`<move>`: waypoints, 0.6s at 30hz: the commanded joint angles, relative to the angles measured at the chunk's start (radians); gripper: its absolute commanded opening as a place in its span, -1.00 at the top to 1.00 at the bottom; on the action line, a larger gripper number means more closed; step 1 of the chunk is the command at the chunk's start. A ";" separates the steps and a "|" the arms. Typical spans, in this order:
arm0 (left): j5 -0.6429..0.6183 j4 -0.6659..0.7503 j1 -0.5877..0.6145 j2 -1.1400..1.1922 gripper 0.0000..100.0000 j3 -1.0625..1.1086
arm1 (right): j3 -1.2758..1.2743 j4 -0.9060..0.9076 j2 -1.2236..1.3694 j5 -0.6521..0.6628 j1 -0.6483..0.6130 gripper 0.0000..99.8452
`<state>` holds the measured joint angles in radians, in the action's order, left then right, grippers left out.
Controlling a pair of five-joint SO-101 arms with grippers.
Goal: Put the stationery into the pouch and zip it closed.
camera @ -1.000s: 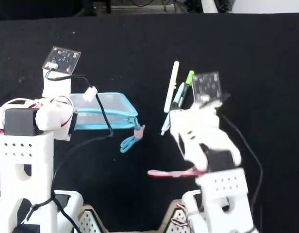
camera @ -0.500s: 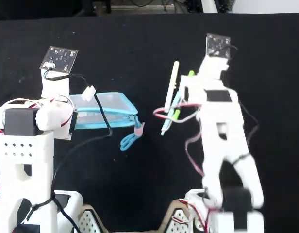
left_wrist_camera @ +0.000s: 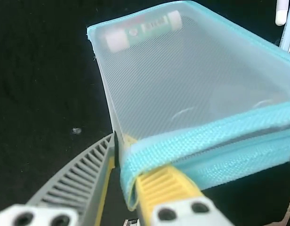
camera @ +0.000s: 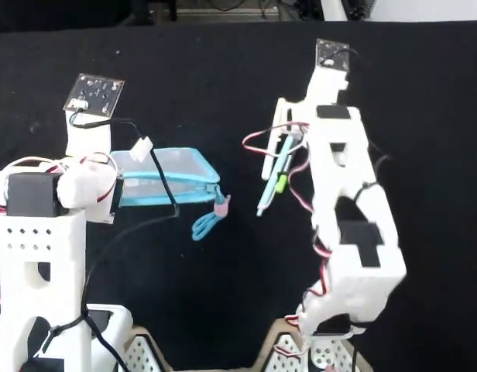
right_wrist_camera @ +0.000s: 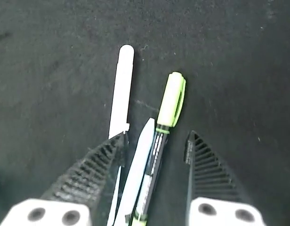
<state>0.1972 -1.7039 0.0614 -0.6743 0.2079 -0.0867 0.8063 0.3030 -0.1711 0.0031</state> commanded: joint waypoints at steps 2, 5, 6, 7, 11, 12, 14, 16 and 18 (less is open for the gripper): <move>-0.008 0.012 -0.012 -0.014 0.94 -0.001 | 0.174 -0.008 0.099 -0.009 0.043 0.62; -0.008 0.012 -0.012 -0.014 0.94 -0.001 | 0.278 0.066 0.191 -0.009 0.060 0.62; -0.008 0.012 -0.012 -0.014 0.94 -0.001 | 0.325 0.103 0.223 -0.009 0.061 0.62; -0.008 0.012 -0.012 -0.014 0.94 -0.001 | 0.369 0.143 0.255 -0.009 0.063 0.62; -0.008 0.012 -0.013 -0.014 0.94 -0.001 | 0.561 0.298 0.386 -0.009 0.074 0.62; -0.008 0.012 -0.013 -0.014 0.94 -0.001 | 0.613 0.330 0.421 -0.009 0.075 0.62; -0.008 0.011 -0.013 -0.014 0.94 -0.001 | 0.713 0.387 0.487 -0.009 0.075 0.62; -0.008 0.011 -0.010 -0.014 0.94 -0.001 | 0.816 0.446 0.552 -0.009 0.075 0.62; -0.008 0.011 -0.008 -0.014 0.94 -0.001 | 0.918 0.502 0.613 -0.009 0.075 0.62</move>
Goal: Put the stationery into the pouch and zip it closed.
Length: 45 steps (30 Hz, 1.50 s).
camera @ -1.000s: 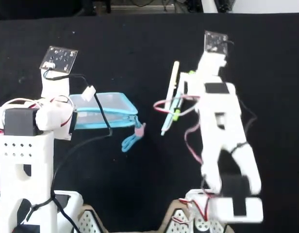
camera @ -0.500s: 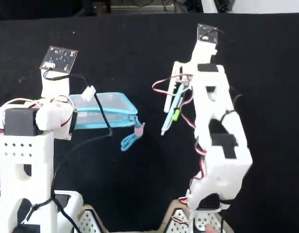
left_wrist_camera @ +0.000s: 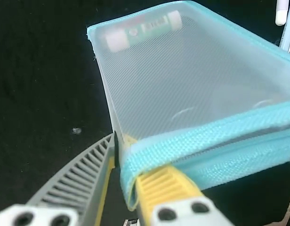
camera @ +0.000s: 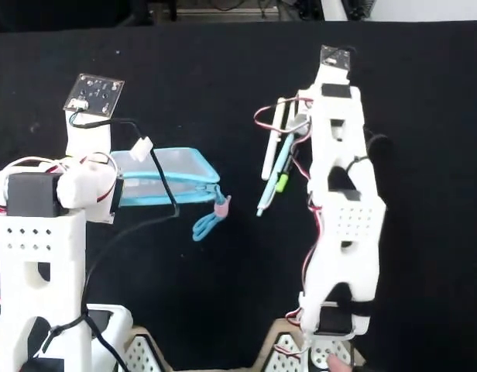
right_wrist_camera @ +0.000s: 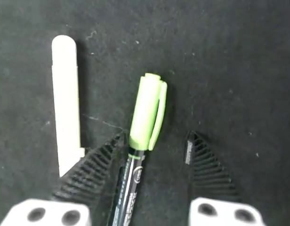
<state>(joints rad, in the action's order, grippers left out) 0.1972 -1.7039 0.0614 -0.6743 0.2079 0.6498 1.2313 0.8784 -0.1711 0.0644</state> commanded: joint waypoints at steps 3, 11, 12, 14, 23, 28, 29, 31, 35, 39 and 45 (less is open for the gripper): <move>-0.008 0.011 -0.007 -0.014 0.94 -0.001 | 0.334 0.160 0.128 -0.009 0.014 0.62; -0.008 0.011 -0.012 -0.014 0.94 -0.001 | 0.777 0.362 0.283 -0.002 0.049 0.94; -0.008 0.011 -0.012 -0.014 0.94 -0.001 | 0.834 0.379 0.297 -0.002 0.055 0.96; -0.008 0.011 -0.010 -0.014 0.94 -0.001 | 0.944 0.420 0.321 -0.002 0.063 0.98; -0.008 0.012 -0.013 -0.014 0.94 -0.001 | 0.995 0.535 0.282 0.126 0.060 0.98; -0.008 0.011 -0.012 -0.014 0.94 -0.001 | 0.911 0.540 0.208 0.166 0.063 0.98; -0.008 0.011 -0.012 -0.014 0.94 -0.001 | 0.851 0.540 0.174 0.166 0.060 0.98; -0.008 0.011 -0.010 -0.014 0.94 -0.001 | 0.690 0.540 0.084 0.167 0.051 0.98; -0.008 0.011 -0.007 -0.014 0.94 -0.001 | 0.312 0.526 -0.117 0.224 0.008 0.98; -0.008 0.009 -0.005 -0.014 0.94 -0.001 | -0.027 0.377 -0.278 0.292 -0.002 0.98; -0.008 0.009 -0.010 -0.014 0.94 0.001 | -0.588 0.054 -0.552 0.339 0.003 0.98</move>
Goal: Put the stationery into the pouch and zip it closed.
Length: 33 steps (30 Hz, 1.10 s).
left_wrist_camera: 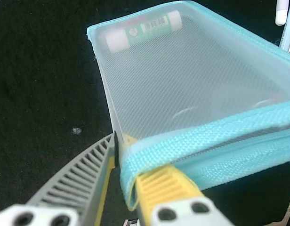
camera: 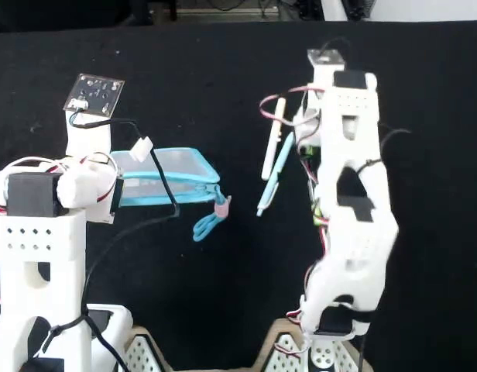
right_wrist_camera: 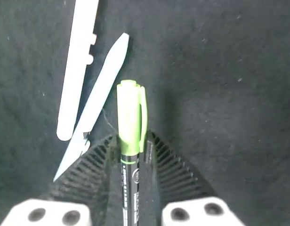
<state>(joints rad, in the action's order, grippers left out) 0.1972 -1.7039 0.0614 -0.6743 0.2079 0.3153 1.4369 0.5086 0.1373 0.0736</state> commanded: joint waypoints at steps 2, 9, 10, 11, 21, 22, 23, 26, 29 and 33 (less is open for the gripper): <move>-0.008 0.009 -0.012 -0.014 0.94 0.001 | -0.417 -0.253 -0.272 0.074 -0.003 0.98; -0.008 0.011 -0.013 -0.014 0.94 0.027 | -0.823 -0.450 -0.496 0.190 -0.009 0.98; -0.008 0.012 -0.013 -0.014 0.94 0.036 | -0.855 -0.453 -0.515 0.203 -0.006 0.98; -0.008 0.015 -0.013 -0.014 0.94 0.042 | -0.881 -0.453 -0.529 0.218 -0.006 0.98; -0.008 0.015 -0.013 -0.014 0.94 0.039 | -0.909 -0.450 -0.549 0.233 -0.026 0.55; -0.008 0.015 -0.013 -0.014 0.94 0.039 | -0.900 -0.439 -0.544 0.233 -0.037 0.53; -0.008 0.015 -0.013 -0.014 0.94 0.039 | -0.892 -0.430 -0.544 0.233 -0.046 0.54; -0.008 0.015 -0.013 -0.014 0.94 0.039 | -0.874 -0.431 -0.544 0.233 -0.086 0.58; -0.008 0.012 -0.013 -0.014 0.94 0.039 | -0.866 -0.459 -0.532 0.233 -0.098 0.61; -0.008 0.011 -0.013 -0.014 0.94 0.042 | -0.868 -0.509 -0.476 0.241 -0.066 0.62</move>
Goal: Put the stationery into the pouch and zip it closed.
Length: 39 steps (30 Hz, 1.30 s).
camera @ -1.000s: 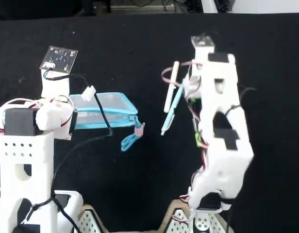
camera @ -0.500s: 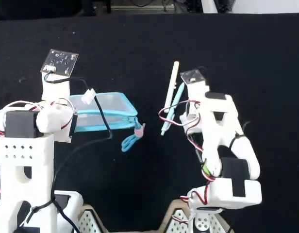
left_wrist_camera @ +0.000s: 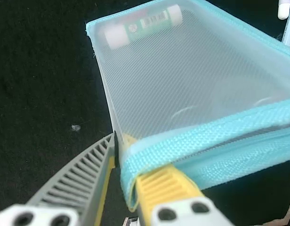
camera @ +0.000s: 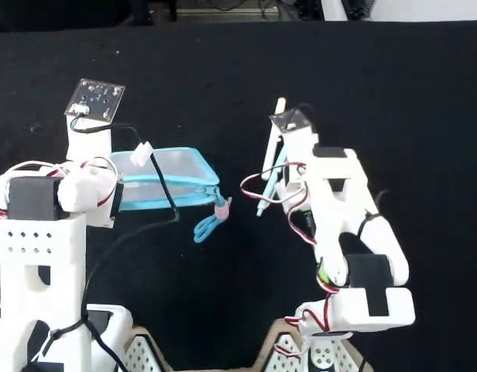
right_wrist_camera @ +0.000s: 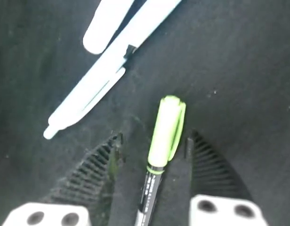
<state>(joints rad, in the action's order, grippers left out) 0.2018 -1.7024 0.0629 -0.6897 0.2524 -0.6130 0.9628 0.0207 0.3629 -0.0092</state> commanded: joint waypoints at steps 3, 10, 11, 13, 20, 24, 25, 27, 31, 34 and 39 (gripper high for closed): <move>-0.012 0.009 -0.015 0.002 0.94 -0.001 | 0.061 -0.084 0.058 0.017 0.063 0.62; -0.012 0.009 -0.015 0.002 0.94 -0.004 | 0.062 -0.064 0.087 0.017 0.084 0.90; -0.012 0.009 -0.015 0.002 0.94 -0.004 | 0.062 -0.061 0.081 0.017 0.083 0.99; -0.012 0.011 -0.015 0.002 0.94 -0.004 | 0.061 -0.040 0.044 0.017 0.083 0.95; -0.012 0.014 -0.015 0.002 0.94 -0.004 | 0.113 0.247 -0.315 0.008 0.037 0.98; -0.012 0.015 -0.015 0.002 0.94 -0.005 | 0.137 0.371 -0.591 -0.060 -0.043 0.98; -0.012 0.015 -0.015 0.002 0.94 -0.005 | 0.150 0.391 -0.662 -0.089 -0.069 0.98; -0.012 0.015 -0.015 0.002 0.94 -0.005 | 0.183 0.411 -0.800 -0.137 -0.129 0.98; -0.012 0.015 -0.015 0.002 0.94 -0.005 | 0.234 0.370 -1.029 -0.267 -0.285 0.98; -0.012 0.015 -0.015 0.002 0.94 -0.005 | 0.226 0.269 -1.145 -0.356 -0.399 0.98; -0.012 0.011 -0.015 0.002 0.94 -0.005 | 0.186 0.091 -1.256 -0.397 -0.540 0.98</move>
<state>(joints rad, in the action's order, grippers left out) 0.2018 -1.7024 0.0629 -0.6897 0.2539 -0.4442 1.1531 -1.1853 -0.0161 -0.4787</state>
